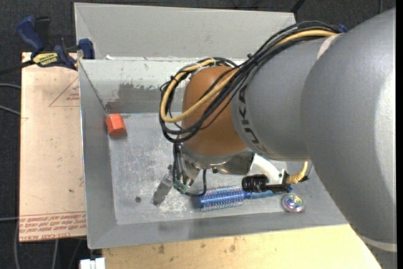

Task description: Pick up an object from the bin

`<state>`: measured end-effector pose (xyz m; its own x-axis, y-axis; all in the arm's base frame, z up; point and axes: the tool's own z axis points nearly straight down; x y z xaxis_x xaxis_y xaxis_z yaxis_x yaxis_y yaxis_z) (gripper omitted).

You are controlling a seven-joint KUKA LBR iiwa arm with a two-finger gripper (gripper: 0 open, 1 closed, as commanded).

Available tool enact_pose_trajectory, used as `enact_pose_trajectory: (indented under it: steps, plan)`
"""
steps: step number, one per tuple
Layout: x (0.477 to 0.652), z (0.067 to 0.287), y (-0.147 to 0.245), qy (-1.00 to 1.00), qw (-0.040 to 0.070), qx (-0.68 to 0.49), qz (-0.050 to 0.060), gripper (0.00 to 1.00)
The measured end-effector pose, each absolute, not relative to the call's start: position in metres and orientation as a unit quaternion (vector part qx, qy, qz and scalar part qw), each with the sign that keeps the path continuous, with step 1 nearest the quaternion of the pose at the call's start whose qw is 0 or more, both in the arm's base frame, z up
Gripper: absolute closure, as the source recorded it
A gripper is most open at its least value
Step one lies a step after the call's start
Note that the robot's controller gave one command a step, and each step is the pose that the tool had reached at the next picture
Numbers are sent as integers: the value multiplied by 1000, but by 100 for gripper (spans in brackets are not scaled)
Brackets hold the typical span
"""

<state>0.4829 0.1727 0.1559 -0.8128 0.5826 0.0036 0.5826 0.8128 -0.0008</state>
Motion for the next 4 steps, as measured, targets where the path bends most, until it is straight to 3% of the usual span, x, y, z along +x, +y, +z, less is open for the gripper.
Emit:
enact_pose_trajectory:
  steps: [1,2,3,4]
  plan:
    - [502,112,113,-982,1,-188,1,0]
    - [488,79,56,-1000,-1,2,0,0]
    - [487,78,58,-1000,0,3,-1,100]
    - [489,221,63,-1000,-4,-17,-1,100]
